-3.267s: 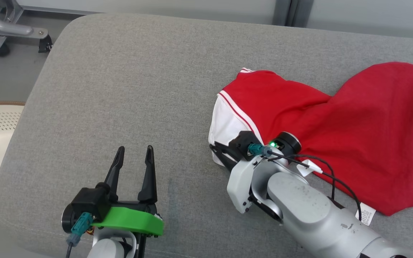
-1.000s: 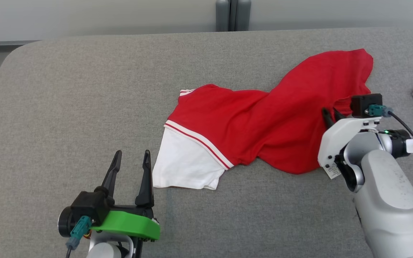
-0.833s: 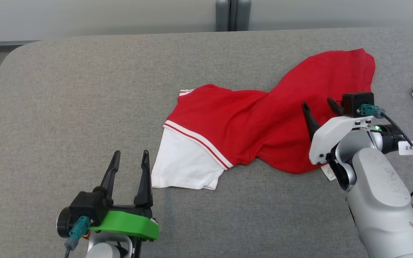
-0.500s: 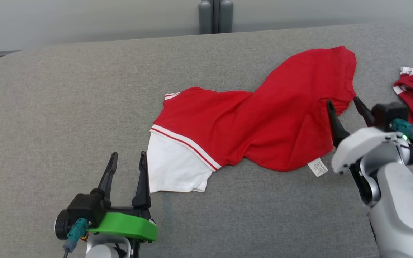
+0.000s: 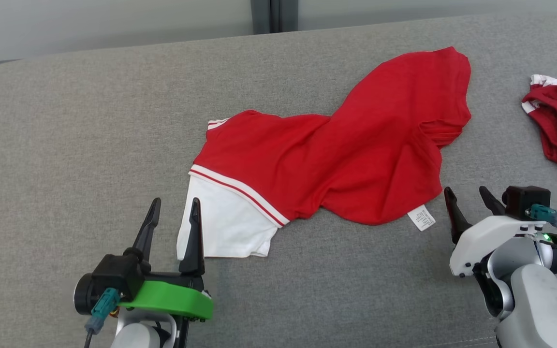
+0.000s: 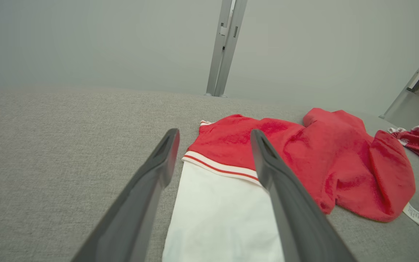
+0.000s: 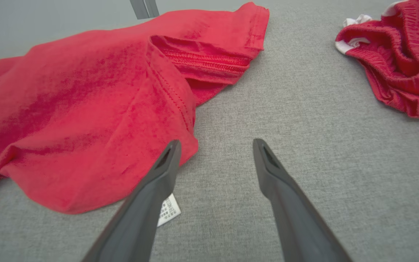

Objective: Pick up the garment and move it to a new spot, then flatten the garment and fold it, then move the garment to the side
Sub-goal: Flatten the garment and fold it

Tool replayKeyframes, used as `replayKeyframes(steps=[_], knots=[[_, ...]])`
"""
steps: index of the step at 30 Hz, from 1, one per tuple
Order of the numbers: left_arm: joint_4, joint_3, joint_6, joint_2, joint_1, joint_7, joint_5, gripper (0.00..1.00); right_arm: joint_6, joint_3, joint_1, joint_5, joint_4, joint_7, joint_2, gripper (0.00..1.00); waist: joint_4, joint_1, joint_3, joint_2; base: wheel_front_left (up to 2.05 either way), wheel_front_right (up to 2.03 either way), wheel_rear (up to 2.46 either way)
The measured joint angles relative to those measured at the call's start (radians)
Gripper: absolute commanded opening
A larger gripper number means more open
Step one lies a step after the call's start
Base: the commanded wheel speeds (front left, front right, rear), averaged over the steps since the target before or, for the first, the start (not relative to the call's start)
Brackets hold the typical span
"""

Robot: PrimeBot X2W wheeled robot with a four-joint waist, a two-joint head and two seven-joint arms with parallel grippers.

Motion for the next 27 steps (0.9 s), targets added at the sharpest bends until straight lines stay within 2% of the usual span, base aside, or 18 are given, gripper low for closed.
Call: replayKeyframes(steps=[6,11,12,13,14,17,23,27], knots=[[0.002,0.003,0.0,0.0,-0.009,0.0,0.002,1.0,0.0,-0.053,-0.107,-0.049,0.163,-0.02,0.014,1.0,0.033,0.0,0.015,0.0,0.0,0.0,0.0],[0.001,0.006,0.0,0.0,-0.012,0.0,0.001,1.0,0.0,-0.04,-0.175,-0.075,0.276,-0.038,0.023,1.0,0.058,0.0,0.025,0.0,0.0,0.0,0.0],[0.001,0.007,0.0,0.0,-0.012,0.0,0.001,1.0,0.0,-0.035,-0.189,-0.078,0.295,-0.044,0.026,0.95,0.061,0.0,0.026,0.0,0.0,0.0,0.0],[0.001,0.008,0.0,0.0,-0.012,0.0,0.001,1.0,0.0,-0.032,-0.202,-0.079,0.315,-0.051,0.028,0.56,0.063,0.0,0.027,0.0,0.0,0.0,0.0],[0.001,0.008,0.001,0.0,-0.012,0.0,0.001,1.0,0.0,-0.029,-0.213,-0.081,0.33,-0.056,0.029,0.36,0.063,0.0,0.027,0.0,0.0,0.0,0.0],[0.001,0.009,0.001,0.0,-0.012,0.0,0.001,1.0,0.0,-0.021,-0.241,-0.087,0.384,-0.071,0.031,0.0,0.06,0.0,0.025,0.0,0.0,0.0,0.0],[0.0,0.012,0.004,0.0,-0.012,0.0,0.001,1.0,0.0,-0.014,-0.271,-0.089,0.443,-0.114,0.032,0.0,0.043,0.0,0.019,0.0,0.0,0.0,0.0],[-0.001,0.015,0.004,0.0,-0.012,0.0,0.002,1.0,0.0,-0.022,-0.269,-0.095,0.427,-0.148,0.013,0.0,0.028,0.0,0.011,0.0,0.0,0.0,0.0]])
